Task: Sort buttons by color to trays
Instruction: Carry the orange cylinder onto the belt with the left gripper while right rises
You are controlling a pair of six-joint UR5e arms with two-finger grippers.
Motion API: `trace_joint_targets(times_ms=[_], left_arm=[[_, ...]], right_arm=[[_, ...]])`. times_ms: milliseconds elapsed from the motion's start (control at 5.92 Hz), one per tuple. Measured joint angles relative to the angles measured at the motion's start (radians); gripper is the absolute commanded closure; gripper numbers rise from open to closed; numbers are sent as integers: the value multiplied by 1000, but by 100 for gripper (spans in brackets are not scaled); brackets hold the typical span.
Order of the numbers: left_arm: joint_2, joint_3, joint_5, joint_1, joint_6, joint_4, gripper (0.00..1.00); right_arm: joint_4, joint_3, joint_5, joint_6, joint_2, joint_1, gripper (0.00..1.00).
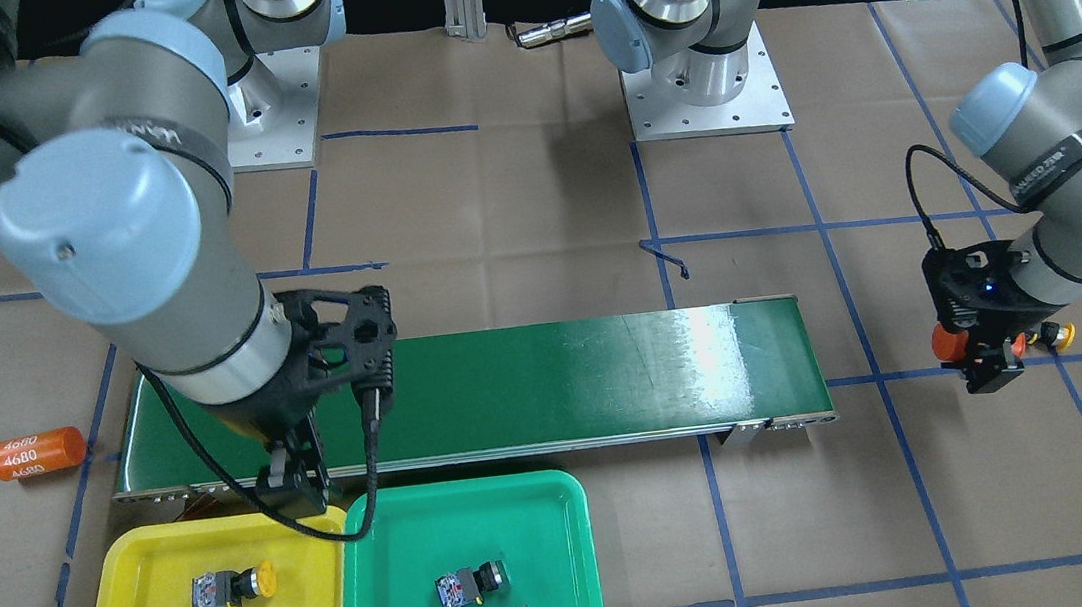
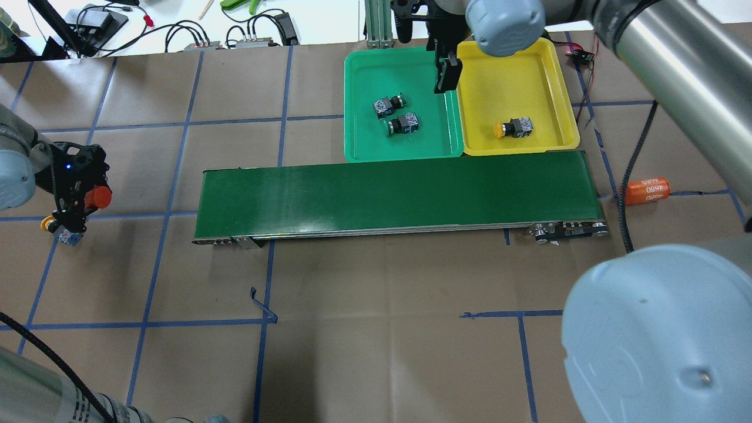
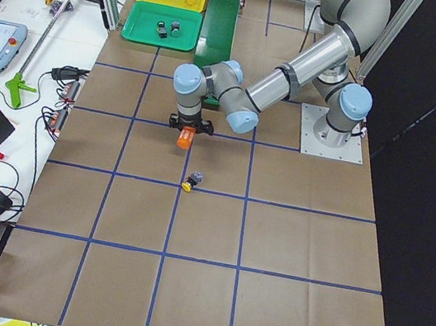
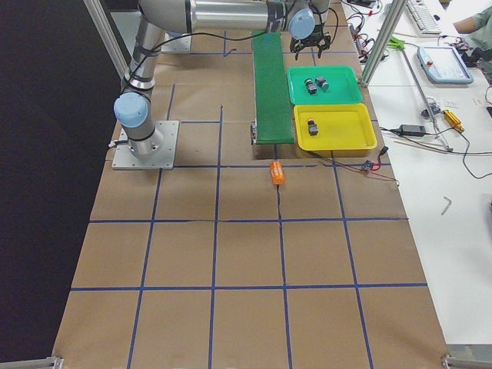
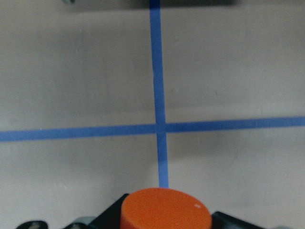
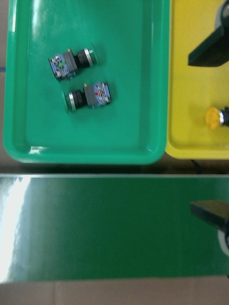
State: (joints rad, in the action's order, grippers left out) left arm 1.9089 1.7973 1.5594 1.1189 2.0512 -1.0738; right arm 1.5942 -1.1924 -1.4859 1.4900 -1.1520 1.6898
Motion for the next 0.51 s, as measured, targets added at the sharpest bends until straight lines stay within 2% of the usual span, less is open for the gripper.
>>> trace_joint_targets(times_ms=[338, 507], left_arm=[[-41, 11, 1, 160, -210, -28, 78], [-56, 27, 0, 221, -302, -33, 78]], right_arm=[[-272, -23, -2, 5, -132, -24, 0], [-315, -76, -8, 9, -187, -30, 0]])
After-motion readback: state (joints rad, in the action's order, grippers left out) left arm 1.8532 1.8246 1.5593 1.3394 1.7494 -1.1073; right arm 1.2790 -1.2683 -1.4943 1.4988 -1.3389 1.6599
